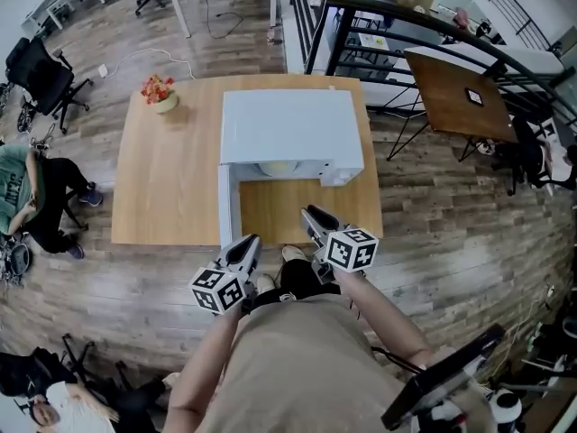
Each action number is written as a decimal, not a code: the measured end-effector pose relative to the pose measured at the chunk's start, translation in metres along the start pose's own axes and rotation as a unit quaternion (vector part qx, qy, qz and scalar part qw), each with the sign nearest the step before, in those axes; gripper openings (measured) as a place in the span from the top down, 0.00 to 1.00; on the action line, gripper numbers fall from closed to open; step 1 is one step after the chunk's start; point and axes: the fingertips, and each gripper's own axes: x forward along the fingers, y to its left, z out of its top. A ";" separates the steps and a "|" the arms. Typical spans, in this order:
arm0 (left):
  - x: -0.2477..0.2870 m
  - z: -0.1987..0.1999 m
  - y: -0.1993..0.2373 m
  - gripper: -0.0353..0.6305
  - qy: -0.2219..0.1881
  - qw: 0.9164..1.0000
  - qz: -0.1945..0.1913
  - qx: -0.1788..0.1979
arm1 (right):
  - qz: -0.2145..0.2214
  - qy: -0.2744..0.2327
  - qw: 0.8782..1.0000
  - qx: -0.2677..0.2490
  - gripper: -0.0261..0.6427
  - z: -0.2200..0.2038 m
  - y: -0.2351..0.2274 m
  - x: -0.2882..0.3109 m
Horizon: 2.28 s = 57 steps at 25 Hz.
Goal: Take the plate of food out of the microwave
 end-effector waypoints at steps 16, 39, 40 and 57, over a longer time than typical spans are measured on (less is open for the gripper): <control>0.034 0.033 0.029 0.94 -0.044 0.990 0.126 -0.038 | -0.021 0.072 0.997 0.036 0.83 -0.019 -0.109 0.099; 0.072 0.010 0.049 0.94 -0.021 0.980 0.196 -0.042 | -0.143 0.038 0.977 0.156 0.72 -0.084 -0.213 0.224; 0.072 0.011 0.050 0.94 -0.019 0.980 0.195 -0.043 | -0.146 0.036 0.976 0.158 0.72 -0.084 -0.214 0.227; 0.033 0.037 0.071 0.94 -0.011 0.983 0.177 -0.042 | -0.234 0.019 0.948 0.217 0.72 -0.098 -0.220 0.258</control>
